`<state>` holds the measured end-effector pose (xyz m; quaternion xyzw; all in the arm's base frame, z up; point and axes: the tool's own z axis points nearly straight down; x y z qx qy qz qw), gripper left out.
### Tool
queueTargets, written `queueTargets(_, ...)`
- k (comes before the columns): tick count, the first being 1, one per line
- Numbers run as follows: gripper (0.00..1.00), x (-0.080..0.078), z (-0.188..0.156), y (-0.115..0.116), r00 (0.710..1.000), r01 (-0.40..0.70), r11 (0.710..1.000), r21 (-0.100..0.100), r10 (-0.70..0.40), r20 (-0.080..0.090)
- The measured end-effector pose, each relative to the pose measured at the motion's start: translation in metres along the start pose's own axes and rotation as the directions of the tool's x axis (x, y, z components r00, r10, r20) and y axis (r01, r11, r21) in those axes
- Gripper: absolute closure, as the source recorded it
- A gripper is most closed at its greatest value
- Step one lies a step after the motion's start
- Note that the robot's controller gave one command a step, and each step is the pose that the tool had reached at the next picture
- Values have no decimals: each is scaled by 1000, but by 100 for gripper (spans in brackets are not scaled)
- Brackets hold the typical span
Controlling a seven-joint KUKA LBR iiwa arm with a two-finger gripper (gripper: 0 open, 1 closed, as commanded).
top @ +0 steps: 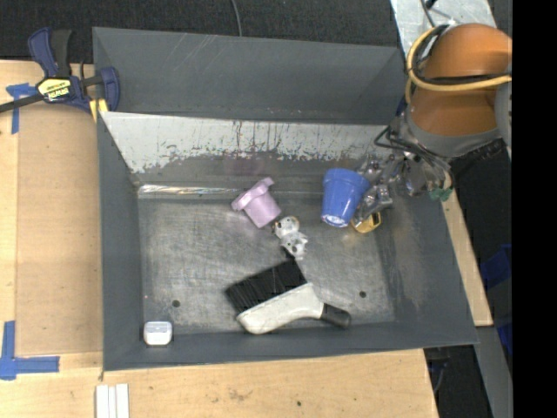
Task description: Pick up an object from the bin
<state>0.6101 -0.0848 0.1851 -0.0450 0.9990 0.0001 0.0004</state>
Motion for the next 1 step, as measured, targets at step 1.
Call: queueTargets(1,100,-4,6,2,992,123,992,5,-123,12)
